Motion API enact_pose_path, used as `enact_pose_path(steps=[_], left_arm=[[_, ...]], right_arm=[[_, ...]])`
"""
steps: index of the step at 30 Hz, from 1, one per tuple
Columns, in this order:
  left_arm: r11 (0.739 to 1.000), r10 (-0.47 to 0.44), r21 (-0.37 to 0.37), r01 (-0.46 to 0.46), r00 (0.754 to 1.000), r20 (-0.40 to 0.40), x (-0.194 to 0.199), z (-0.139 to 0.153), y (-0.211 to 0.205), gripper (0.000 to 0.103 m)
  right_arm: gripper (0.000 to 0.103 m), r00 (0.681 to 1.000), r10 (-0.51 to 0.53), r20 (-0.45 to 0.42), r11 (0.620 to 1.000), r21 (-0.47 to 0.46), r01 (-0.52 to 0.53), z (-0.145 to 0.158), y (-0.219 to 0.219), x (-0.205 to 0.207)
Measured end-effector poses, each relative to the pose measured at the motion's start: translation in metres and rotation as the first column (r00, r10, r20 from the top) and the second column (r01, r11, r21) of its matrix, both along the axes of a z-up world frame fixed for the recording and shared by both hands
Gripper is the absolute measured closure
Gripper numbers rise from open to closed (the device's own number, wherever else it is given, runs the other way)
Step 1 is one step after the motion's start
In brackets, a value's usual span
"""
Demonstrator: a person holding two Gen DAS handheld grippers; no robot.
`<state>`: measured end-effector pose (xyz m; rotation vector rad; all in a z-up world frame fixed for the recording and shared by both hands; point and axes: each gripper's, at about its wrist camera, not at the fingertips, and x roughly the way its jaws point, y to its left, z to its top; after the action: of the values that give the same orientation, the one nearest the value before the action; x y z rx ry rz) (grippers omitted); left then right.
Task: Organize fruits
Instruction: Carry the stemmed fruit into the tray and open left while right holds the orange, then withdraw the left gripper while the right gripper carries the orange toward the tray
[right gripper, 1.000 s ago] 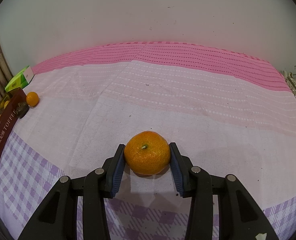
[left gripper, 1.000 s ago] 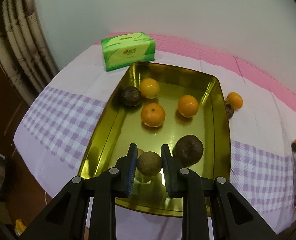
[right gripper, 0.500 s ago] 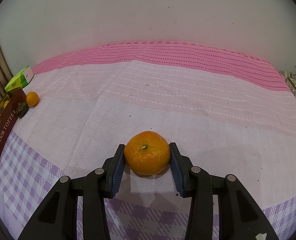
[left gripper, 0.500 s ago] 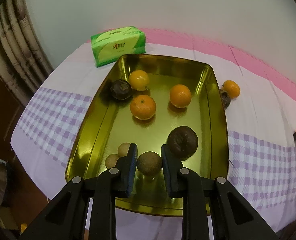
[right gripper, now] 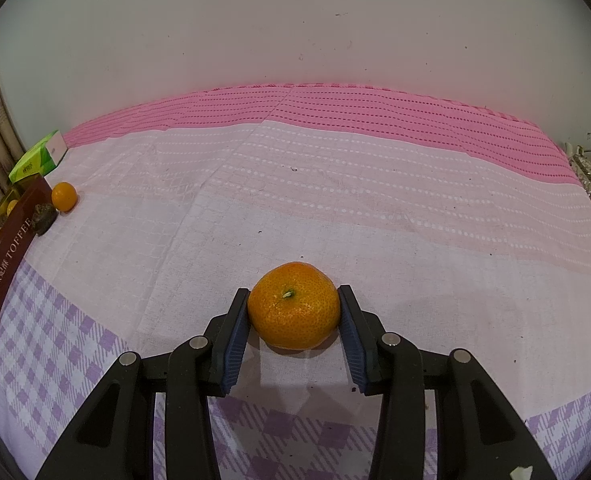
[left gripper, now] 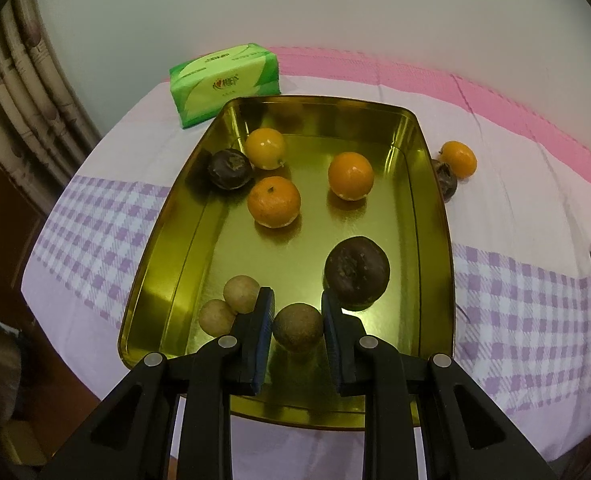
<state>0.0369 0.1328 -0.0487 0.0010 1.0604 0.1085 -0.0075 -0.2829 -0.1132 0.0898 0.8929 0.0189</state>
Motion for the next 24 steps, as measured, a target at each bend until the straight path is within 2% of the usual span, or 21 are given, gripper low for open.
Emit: enact_pose_path(steps=[16,24], left_arm=[[1.0,-0.001,0.017,0.001,1.0,0.006,-0.002,0.005,-0.002,0.077],[0.999,0.054,-0.011,-0.053,0.994,0.096,-0.032,0.042,0.0,0.077]], right_arm=[[0.063,1.0,0.0,-0.002,1.0,-0.015,0.0,0.0,-0.001,-0.001],[0.062,1.0,-0.001,0.0,1.0,-0.006,0.001,0.0,-0.001,-0.002]])
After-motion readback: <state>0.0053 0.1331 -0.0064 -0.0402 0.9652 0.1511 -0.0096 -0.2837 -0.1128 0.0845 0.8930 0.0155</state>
